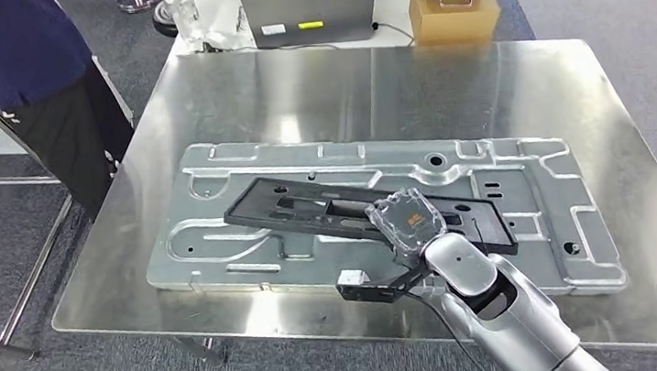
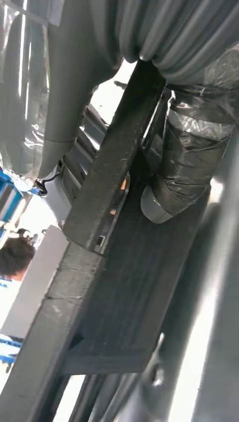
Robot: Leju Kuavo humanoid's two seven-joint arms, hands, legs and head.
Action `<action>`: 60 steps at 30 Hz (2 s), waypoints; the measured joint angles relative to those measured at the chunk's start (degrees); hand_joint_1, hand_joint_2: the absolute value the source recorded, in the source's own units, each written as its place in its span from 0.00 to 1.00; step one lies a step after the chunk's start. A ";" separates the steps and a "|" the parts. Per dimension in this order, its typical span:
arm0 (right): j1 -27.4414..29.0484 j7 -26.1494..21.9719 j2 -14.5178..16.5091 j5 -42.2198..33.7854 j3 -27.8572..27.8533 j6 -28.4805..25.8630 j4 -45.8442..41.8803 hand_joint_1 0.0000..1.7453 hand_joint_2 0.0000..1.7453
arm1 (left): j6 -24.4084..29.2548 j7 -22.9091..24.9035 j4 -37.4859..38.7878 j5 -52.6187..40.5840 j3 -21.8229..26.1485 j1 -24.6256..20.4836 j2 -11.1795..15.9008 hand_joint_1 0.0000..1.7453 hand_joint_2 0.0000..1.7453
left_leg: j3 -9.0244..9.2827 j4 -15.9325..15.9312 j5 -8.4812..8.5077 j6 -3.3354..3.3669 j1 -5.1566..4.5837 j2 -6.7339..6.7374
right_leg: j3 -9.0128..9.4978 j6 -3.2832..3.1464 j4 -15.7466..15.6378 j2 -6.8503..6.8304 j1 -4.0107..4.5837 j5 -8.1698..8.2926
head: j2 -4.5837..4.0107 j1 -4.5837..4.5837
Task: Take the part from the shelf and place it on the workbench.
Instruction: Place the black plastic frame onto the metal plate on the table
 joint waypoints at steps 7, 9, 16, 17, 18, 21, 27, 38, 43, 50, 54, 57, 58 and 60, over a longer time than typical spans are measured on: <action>-0.32 -0.01 0.20 -0.22 0.97 -0.14 0.69 1.00 1.00 | 0.11 -0.02 -0.02 -0.07 0.00 0.05 0.08 0.00 1.00 | -7.24 14.98 -6.90 -1.45 0.28 0.20 | 1.41 -1.99 -1.00 -0.51 -0.21 -0.38 | 0.00 -0.02; -0.32 -0.01 0.20 -0.22 1.19 -0.14 0.84 1.00 1.00 | 0.11 -0.02 -0.02 -0.07 0.00 0.15 0.10 0.00 1.00 | -8.06 15.25 -5.20 -1.45 0.29 0.21 | 1.68 -1.95 -0.98 -0.40 -0.16 -0.54 | 0.00 -0.02; -0.24 0.00 0.14 -0.54 1.43 -0.07 1.41 0.00 0.00 | -0.59 -0.16 -0.02 0.15 0.00 0.06 0.22 0.00 0.50 | -1.66 0.08 1.69 0.09 -0.03 0.15 | 2.16 -0.28 -0.91 0.05 0.25 -0.93 | 0.00 -0.01; -0.17 -0.02 0.11 -0.67 1.48 -0.11 1.58 0.00 0.00 | -0.66 -0.23 -0.02 0.15 0.00 0.10 0.21 0.00 0.25 | -1.59 -0.15 1.89 0.45 0.08 0.18 | 2.13 0.02 -0.74 0.04 0.19 -1.10 | 0.00 -0.01; -0.12 -0.02 0.07 -0.77 1.51 -0.21 1.75 0.00 0.00 | -0.70 -0.34 -0.02 0.17 0.00 0.10 0.21 0.00 0.00 | -1.52 -0.40 2.09 0.82 0.21 0.22 | 1.74 0.33 0.16 0.03 0.14 -1.80 | 0.00 0.00; 0.34 0.05 -0.26 -1.03 1.52 -0.44 2.25 0.00 0.00 | -0.77 -0.65 -0.02 0.38 0.01 0.11 0.24 0.00 0.00 | -1.47 -0.71 2.30 1.52 0.33 0.34 | -2.58 1.06 9.27 -0.02 -0.06 -6.71 | 0.00 0.01; 1.22 0.08 -0.74 -1.59 1.49 -0.93 2.84 0.00 0.00 | -1.14 -0.63 -0.04 0.73 0.02 0.28 0.27 0.00 0.00 | -0.84 -0.35 1.59 1.13 0.19 0.19 | -0.63 0.84 4.03 -0.13 -0.07 -1.48 | 0.00 0.01; 1.63 -0.03 -0.75 -1.68 1.61 -0.92 3.66 0.00 0.00 | -1.90 -0.48 -0.09 1.88 0.04 0.34 0.35 0.00 0.00 | -7.99 15.42 -6.44 -1.38 0.18 0.24 | 1.86 -2.08 -1.43 -0.43 0.03 -0.04 | 0.00 -0.01; 1.70 -0.04 -0.75 -1.68 1.76 -0.87 3.93 0.00 0.00 | -2.86 -0.71 -0.09 2.43 0.10 0.31 0.51 0.00 0.00 | -2.11 2.78 0.55 -0.72 0.06 0.22 | 1.63 -1.57 -0.74 -0.24 0.22 -0.21 | 0.00 -0.01; 1.62 -0.14 -0.78 -1.76 1.87 -0.75 4.49 0.00 0.00 | -2.92 -0.74 -0.19 2.67 0.12 0.21 0.49 0.00 0.00 | -2.07 -0.52 3.14 1.73 0.10 0.41 | -0.48 0.68 3.81 -0.21 0.06 -4.27 | 0.00 0.01; 1.70 -0.15 -0.78 -1.77 1.96 -0.55 5.02 0.00 0.00 | -2.92 -0.67 -0.22 2.71 0.13 0.19 0.50 0.00 0.00 | -4.16 -0.33 4.52 2.05 -0.04 0.58 | -2.99 1.18 14.12 -0.24 -0.17 -10.34 | 0.00 0.01; 1.52 -0.19 -0.77 -1.77 2.04 -0.50 5.22 0.00 0.00 | -2.92 -0.66 -0.26 2.70 0.13 0.19 0.48 0.00 0.00 | -5.64 0.14 5.47 1.61 -0.06 0.51 | 3.75 0.78 5.38 -0.24 -0.13 -6.92 | 0.00 0.01; 1.40 -0.18 -0.76 -1.77 2.05 -0.51 5.23 0.00 0.00 | -2.92 -0.66 -0.30 2.70 0.13 0.18 0.45 0.00 0.00 | -5.92 0.26 5.80 1.34 -0.11 0.47 | 5.98 0.53 1.93 -0.23 0.02 -6.03 | 0.00 -0.02; 1.21 -0.18 -0.75 -1.78 2.09 -0.54 5.24 0.00 0.00 | -2.92 -0.66 -0.34 2.69 0.13 0.16 0.42 0.00 0.00 | -6.17 0.27 6.53 0.63 -0.14 0.43 | 7.78 0.01 -1.40 -0.18 0.42 -5.42 | 0.00 -0.03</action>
